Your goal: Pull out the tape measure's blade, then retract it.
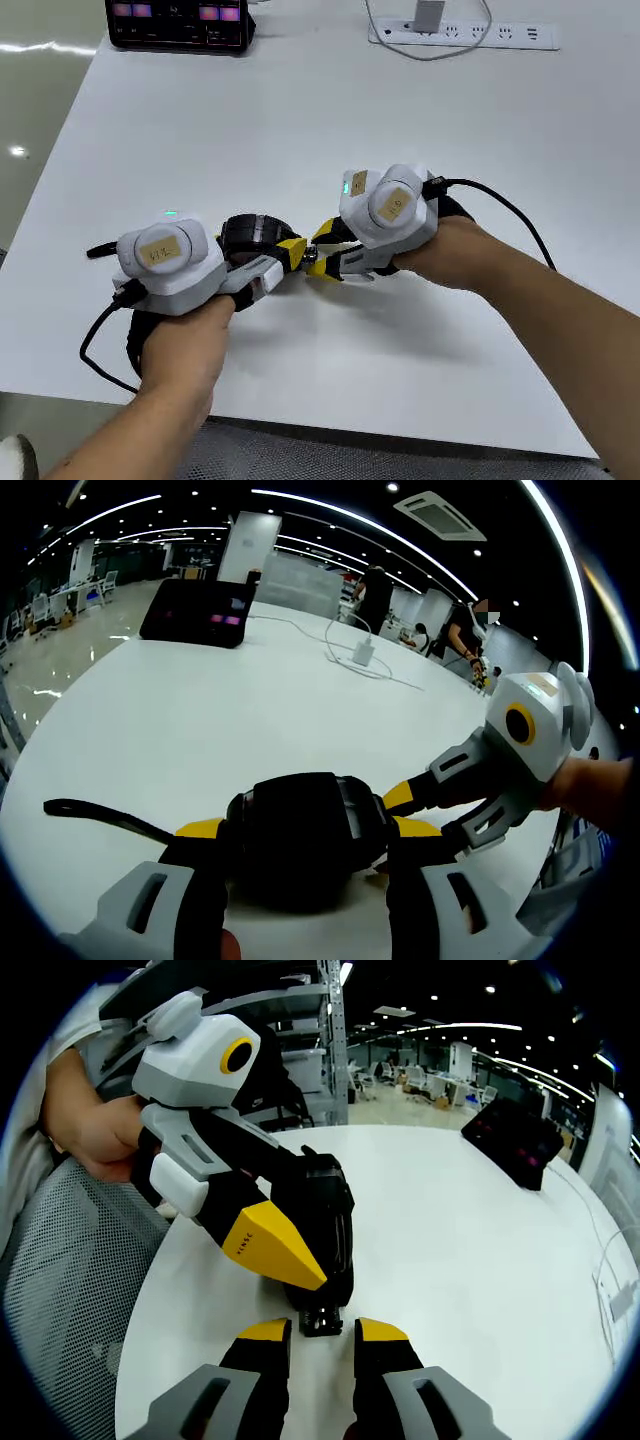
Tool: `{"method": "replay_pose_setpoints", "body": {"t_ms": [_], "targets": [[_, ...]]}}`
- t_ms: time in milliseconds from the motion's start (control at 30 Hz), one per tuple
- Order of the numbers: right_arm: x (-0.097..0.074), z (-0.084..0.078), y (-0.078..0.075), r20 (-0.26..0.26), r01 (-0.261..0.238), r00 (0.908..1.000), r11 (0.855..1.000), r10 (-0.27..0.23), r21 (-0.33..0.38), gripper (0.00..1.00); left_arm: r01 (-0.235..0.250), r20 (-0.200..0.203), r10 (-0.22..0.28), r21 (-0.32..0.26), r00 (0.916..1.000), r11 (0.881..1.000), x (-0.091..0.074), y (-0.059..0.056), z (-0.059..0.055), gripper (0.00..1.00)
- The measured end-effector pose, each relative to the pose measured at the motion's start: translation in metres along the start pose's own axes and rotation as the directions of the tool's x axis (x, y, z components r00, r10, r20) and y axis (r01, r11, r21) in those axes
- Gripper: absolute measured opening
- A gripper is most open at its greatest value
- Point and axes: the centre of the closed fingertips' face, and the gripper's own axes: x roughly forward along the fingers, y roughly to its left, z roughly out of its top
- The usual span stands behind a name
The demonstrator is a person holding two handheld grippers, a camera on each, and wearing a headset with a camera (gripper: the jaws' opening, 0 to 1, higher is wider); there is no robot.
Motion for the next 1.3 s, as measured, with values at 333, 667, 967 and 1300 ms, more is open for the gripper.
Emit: {"method": "replay_pose_setpoints", "body": {"t_ms": [333,667,967,1300], "targets": [[-0.008,0.003,-0.002,0.032,0.005,0.9995,0.999,-0.006,0.042,0.23,0.017,0.01,-0.017,0.038,0.9998,0.999,-0.004,-0.001,0.005,0.6],[-0.014,0.003,0.0,0.042,0.021,0.9989,0.999,-0.023,0.043,0.27,0.024,0.009,-0.025,0.086,0.9996,0.996,-0.006,0.0,0.008,0.65],[-0.023,-0.001,0.0,0.031,0.04,0.9987,0.999,-0.041,0.036,0.37,0.038,-0.004,-0.038,0.172,0.9993,0.984,-0.012,-0.001,0.005,0.7],[-0.033,-0.001,0.002,0.045,0.065,0.9967,0.997,-0.067,0.044,0.41,0.058,-0.018,-0.055,0.222,0.9983,0.973,-0.017,-0.002,0.006,0.71]]}}
